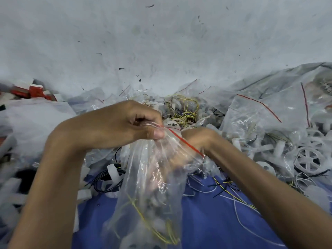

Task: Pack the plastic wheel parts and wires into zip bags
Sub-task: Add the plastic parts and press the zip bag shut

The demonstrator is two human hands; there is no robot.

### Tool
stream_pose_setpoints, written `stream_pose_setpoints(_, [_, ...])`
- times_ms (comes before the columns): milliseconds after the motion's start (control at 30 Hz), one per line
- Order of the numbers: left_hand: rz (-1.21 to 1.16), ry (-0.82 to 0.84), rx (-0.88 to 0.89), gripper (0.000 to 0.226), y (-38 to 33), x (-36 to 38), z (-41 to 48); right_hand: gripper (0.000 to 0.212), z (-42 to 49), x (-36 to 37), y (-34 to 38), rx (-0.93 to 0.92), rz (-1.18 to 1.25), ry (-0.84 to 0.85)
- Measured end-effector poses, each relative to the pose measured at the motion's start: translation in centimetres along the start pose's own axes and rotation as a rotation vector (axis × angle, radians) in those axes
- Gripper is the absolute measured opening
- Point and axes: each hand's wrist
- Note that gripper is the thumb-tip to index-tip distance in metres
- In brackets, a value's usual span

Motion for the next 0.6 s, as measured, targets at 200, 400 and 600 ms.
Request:
stream_pose_setpoints(200, [-0.067, -0.104, -0.005, 0.023, 0.1, -0.3, -0.3, 0.014, -1.4, -3.1, 1.1, 0.111, 0.096, 0.031])
stream_pose_setpoints(400, [-0.073, -0.212, -0.005, 0.029, -0.5, 0.0, 0.2, 0.034, -2.7, -3.8, -0.5, -0.259, 0.413, -0.062])
stream_pose_setpoints(600, [-0.072, -0.259, 0.038, 0.016, -0.2, 0.5, 0.9, 0.018, -2.2, -1.7, -0.2, -0.188, 0.334, -0.079])
Point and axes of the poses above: each hand's wrist, its own z-axis towards the middle knuckle, its own x-axis out of the palm, y = z × x, and after that the axes turned 4 degrees about y, right-handed
